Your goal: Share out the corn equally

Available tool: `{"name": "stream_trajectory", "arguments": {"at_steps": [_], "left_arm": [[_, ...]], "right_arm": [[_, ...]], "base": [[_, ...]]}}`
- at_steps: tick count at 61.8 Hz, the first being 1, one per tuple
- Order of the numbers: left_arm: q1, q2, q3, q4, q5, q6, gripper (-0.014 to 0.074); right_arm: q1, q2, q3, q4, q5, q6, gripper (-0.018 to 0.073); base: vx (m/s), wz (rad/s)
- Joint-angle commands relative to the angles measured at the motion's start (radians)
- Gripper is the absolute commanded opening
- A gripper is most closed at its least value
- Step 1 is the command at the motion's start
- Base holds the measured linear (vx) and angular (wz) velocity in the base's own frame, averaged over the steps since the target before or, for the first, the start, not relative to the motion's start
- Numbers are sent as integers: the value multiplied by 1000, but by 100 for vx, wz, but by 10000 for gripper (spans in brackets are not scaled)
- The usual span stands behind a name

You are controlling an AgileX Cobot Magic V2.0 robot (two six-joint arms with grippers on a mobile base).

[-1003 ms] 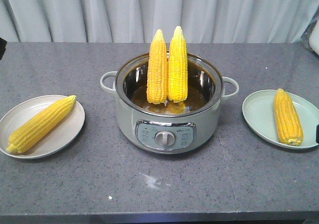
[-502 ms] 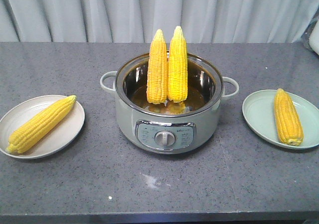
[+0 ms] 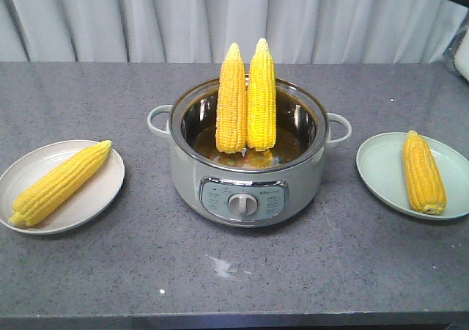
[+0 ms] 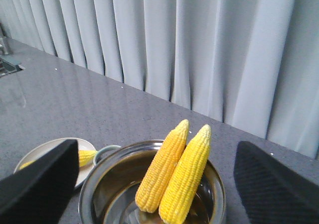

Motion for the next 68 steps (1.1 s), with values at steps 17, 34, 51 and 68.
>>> {"name": "stream_trajectory", "arguments": {"at_steps": [17, 34, 51, 68], "left_arm": [[1, -21, -24, -17, -45, -2, 174], [1, -21, -24, -17, -45, -2, 174], [1, -21, -24, -17, -45, -2, 174], [1, -21, -24, -17, -41, -2, 174]], "right_arm": [[246, 308, -296, 18, -153, 26, 604], [374, 514, -385, -104, -330, 84, 602], [432, 648, -459, -117, -445, 133, 602], [430, 727, -460, -133, -486, 159, 599]], "base": [[0, 0], [0, 0], [0, 0], [0, 0]]}}
